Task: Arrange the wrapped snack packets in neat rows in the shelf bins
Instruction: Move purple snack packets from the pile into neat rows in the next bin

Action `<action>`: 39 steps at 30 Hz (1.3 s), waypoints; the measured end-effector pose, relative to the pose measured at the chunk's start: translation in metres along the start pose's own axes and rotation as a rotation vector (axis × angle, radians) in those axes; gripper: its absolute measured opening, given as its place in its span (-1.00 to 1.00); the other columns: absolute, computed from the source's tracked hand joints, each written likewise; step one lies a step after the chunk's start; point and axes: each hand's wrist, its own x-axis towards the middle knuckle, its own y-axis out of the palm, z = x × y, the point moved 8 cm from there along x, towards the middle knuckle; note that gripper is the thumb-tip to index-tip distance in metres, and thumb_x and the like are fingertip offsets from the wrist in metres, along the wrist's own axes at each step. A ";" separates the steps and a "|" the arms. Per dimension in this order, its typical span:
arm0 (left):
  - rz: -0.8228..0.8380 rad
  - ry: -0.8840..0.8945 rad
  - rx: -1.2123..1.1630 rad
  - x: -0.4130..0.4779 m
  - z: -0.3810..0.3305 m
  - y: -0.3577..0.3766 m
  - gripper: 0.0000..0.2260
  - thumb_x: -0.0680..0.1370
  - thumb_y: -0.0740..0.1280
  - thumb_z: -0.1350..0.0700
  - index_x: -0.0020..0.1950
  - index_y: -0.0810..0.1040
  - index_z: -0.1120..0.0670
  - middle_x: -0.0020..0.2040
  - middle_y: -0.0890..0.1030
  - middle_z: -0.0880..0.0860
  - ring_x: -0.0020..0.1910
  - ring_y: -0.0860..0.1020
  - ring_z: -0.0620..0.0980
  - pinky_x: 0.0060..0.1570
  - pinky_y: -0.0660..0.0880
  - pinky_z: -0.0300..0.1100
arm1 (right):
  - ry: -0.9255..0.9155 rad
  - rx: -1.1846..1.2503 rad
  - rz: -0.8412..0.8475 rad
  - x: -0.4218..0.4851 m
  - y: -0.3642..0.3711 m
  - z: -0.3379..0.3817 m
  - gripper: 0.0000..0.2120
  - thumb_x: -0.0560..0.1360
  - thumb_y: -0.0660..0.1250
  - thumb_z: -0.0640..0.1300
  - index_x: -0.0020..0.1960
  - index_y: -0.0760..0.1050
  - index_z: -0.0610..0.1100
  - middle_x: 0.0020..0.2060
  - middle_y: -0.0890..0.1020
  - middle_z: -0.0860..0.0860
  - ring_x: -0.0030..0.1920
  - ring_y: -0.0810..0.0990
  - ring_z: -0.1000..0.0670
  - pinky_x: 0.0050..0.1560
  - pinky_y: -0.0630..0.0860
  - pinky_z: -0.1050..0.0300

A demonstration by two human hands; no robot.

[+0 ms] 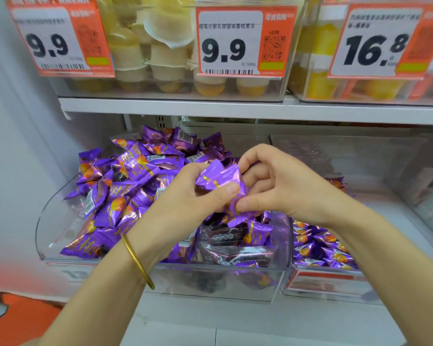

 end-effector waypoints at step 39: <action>0.044 0.244 -0.182 -0.003 -0.030 0.030 -0.73 0.41 0.45 0.09 0.05 0.48 0.02 -0.07 0.64 0.01 -0.18 0.60 -0.07 -0.15 0.55 -0.23 | -0.069 0.073 -0.122 -0.032 -0.030 0.002 -0.62 0.33 0.53 -0.07 0.06 0.46 0.13 0.21 0.49 0.12 0.06 0.62 0.12 0.13 0.55 0.08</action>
